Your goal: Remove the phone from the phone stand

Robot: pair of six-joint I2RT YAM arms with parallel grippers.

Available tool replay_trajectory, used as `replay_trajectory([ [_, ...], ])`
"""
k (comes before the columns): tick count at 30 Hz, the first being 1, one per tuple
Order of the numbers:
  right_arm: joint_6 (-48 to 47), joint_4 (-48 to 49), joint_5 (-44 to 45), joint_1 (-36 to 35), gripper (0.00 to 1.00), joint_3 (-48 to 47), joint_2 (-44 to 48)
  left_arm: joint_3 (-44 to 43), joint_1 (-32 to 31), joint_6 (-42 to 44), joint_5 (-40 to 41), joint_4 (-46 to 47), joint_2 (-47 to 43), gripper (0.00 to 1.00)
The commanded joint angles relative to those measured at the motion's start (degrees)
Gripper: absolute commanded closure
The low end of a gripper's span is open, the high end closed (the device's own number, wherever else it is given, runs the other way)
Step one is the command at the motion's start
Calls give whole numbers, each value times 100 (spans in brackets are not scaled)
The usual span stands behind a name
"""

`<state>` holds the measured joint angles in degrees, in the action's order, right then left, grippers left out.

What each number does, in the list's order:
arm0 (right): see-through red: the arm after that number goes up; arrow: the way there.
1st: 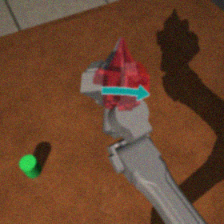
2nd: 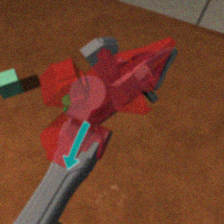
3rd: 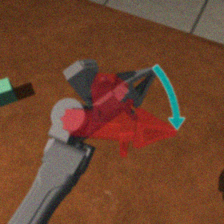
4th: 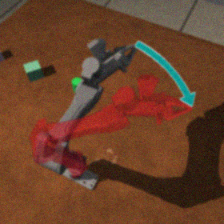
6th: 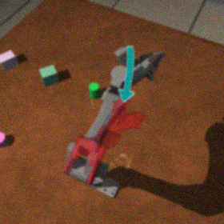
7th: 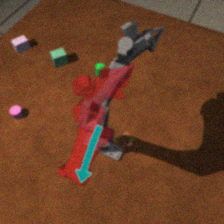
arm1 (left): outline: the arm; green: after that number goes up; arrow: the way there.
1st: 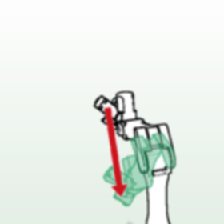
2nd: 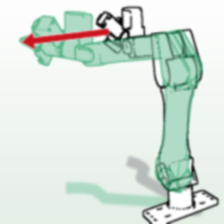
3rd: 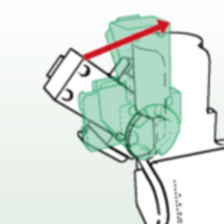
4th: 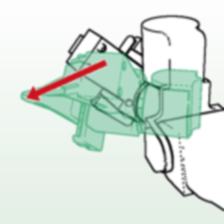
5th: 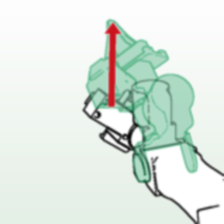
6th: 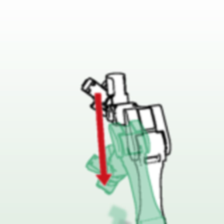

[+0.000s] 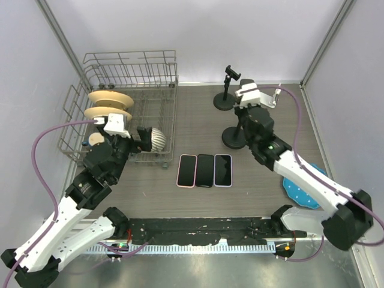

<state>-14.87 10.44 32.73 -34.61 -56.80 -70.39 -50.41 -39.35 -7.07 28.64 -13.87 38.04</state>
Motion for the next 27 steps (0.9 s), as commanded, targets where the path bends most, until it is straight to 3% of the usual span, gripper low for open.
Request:
replay_trajectory([
  [1,318,363,655,-11,99,440,1252,5,24,-49,-700,297,203,0],
  [14,1030,-349,1323,-11,99,1855,2732,-30,24,-225,-1642,253,783,0],
  [27,1276,-1165,841,-11,93,1935,3443,84,24,-154,-2108,481,749,0],
])
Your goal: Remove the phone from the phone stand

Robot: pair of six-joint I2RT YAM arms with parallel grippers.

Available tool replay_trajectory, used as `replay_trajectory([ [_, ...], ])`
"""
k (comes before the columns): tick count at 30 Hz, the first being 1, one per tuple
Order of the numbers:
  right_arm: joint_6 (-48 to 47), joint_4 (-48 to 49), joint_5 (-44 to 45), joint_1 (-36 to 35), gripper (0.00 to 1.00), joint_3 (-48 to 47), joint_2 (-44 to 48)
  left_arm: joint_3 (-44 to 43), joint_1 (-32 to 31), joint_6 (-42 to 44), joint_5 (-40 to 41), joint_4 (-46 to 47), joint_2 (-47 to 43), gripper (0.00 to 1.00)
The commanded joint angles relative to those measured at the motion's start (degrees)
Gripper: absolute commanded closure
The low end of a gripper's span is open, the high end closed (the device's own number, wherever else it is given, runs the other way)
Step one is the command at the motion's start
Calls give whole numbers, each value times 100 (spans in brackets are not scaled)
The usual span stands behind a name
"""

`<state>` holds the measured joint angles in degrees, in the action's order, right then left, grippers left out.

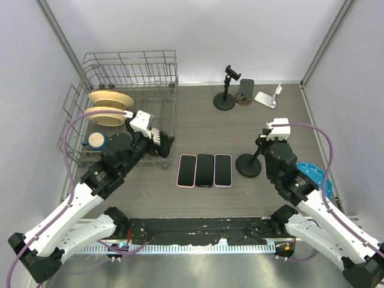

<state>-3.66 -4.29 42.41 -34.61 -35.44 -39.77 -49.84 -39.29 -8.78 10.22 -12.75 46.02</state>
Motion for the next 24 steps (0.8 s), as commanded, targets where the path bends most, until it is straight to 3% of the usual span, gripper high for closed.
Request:
replay_trajectory([
  [1,164,237,-180,-11,92,-244,417,45,18,25,-301,396,-67,0],
  [15,357,-853,-981,-11,55,-788,514,63,18,131,-1293,537,-15,0],
  [19,559,-1292,-919,-11,41,-1157,470,-51,9,-396,-1610,633,196,0],
  [24,1033,-2390,-778,-11,32,-1999,295,-210,-70,-1178,-1936,957,670,0],
])
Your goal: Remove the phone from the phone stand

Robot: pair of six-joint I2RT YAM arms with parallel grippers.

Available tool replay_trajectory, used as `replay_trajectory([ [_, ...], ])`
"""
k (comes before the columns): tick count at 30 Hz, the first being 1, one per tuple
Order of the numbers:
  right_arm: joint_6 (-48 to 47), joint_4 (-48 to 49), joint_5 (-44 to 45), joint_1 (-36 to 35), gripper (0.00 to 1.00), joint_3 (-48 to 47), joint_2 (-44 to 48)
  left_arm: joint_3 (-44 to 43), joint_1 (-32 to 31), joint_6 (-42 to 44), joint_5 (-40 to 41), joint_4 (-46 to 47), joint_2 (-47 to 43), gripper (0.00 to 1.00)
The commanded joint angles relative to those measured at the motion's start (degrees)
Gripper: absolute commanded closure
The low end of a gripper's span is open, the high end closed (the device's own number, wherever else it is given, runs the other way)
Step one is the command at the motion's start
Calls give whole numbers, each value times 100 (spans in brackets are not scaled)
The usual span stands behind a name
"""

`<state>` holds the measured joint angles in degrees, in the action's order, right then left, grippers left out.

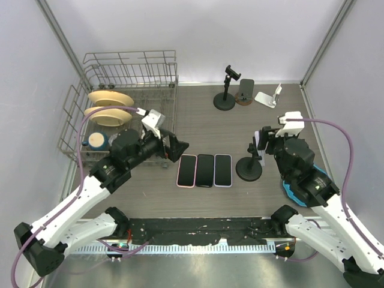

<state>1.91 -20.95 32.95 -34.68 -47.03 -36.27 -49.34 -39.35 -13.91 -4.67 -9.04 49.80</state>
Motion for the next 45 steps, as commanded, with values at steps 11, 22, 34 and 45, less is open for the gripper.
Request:
replay_trajectory([
  [11,1267,-2676,-640,5,29,-2083,-908,-216,-1391,406,-42,3114,2190,0],
  [22,1558,-2528,-668,-4,28,-1907,-1040,-1455,-1443,820,-1721,4840,5054,4],
  [34,1505,-2238,-324,-4,32,-1511,-1119,-2334,-1619,996,-2135,5193,6252,24],
  [45,1435,-2027,-131,-4,37,-1213,-1119,-2150,-2111,1136,-1055,5245,6244,71],
])
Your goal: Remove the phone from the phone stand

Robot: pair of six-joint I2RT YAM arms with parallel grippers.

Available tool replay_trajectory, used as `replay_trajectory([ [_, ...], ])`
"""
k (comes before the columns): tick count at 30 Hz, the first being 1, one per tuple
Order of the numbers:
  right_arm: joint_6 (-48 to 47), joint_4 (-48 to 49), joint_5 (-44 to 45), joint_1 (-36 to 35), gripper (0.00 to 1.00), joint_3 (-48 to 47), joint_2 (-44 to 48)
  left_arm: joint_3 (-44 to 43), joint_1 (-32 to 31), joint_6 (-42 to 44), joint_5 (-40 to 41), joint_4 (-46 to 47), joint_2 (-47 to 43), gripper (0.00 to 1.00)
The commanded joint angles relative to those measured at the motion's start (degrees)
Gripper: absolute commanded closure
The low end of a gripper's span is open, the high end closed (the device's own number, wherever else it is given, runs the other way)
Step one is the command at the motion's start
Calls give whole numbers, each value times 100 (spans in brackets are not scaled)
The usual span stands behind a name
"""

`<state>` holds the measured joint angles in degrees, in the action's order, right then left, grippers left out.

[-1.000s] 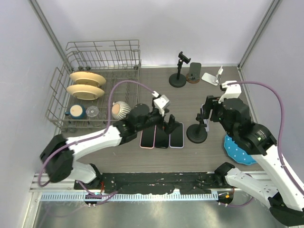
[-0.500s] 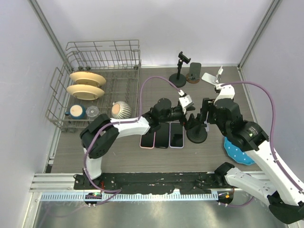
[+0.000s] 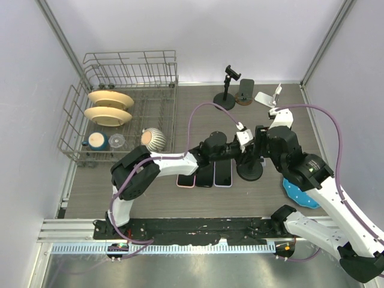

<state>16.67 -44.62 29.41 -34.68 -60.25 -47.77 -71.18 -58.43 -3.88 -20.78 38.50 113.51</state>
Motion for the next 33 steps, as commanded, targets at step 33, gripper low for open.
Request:
replay_trajectory([
  [33,-1297,1421,320,5,54,1182,506,746,-450,-368,1154,1195,-471,100],
])
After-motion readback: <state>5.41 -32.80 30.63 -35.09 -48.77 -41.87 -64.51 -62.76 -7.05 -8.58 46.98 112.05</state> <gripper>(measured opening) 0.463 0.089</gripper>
